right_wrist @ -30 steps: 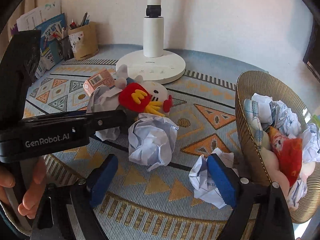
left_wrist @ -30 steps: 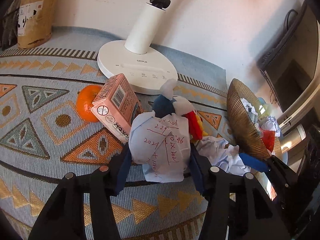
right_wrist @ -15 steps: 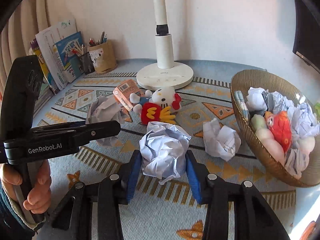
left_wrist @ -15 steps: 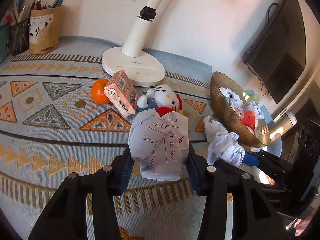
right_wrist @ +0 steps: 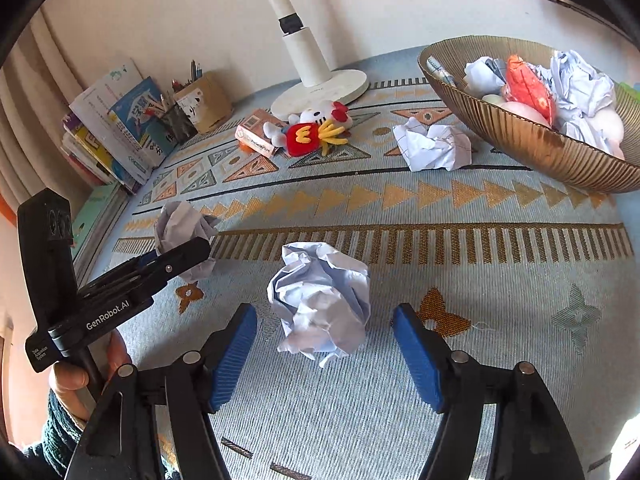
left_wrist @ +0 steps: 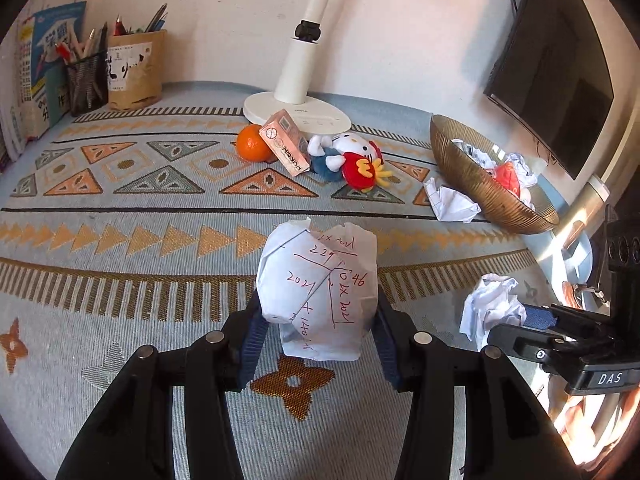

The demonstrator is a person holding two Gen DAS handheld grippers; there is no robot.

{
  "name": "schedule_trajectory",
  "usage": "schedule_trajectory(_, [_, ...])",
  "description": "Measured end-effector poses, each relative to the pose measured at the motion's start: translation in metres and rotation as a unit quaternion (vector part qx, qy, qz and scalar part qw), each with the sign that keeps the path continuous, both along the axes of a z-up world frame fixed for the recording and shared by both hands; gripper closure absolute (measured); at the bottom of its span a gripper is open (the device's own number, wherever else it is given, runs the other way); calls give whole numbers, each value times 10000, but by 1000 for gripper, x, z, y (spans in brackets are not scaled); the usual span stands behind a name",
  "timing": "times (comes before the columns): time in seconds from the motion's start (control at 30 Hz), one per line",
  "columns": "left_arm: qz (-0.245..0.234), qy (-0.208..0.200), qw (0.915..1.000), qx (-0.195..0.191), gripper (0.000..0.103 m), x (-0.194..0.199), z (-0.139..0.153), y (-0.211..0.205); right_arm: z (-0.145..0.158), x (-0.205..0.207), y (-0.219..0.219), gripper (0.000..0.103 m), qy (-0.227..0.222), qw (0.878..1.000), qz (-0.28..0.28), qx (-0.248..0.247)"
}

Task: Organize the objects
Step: 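Carry the paper bundle and paper ball over the glass bowl and open both tools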

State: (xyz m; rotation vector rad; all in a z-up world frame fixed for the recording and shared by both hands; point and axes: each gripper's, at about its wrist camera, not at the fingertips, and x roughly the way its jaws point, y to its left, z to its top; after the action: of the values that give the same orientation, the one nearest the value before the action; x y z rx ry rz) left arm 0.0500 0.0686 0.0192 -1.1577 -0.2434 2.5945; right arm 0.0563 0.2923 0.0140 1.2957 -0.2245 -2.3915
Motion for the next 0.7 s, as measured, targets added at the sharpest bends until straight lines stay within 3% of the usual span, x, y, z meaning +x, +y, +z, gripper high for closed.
schedule_trajectory(0.23, [-70,162,9998,-83,57,6,3,7,-4,-12,-16,33,-122,9999,-63,-51])
schedule_trajectory(0.53, [-49,52,10000,-16,57,2,0,5,-10,-35,-23,34,30,9972,-694,282])
schedule_trajectory(0.57, [-67,41,10000,-35,57,2,0,6,-10,-36,-22,38,54,9970,-706,317])
schedule_trajectory(0.6, [-78,38,9999,-51,57,2,0,7,-10,-35,-23,53,82,9968,-688,393])
schedule_trajectory(0.7, [-69,57,9999,-71,57,2,0,7,-5,-28,-23,55,222,9974,-582,351])
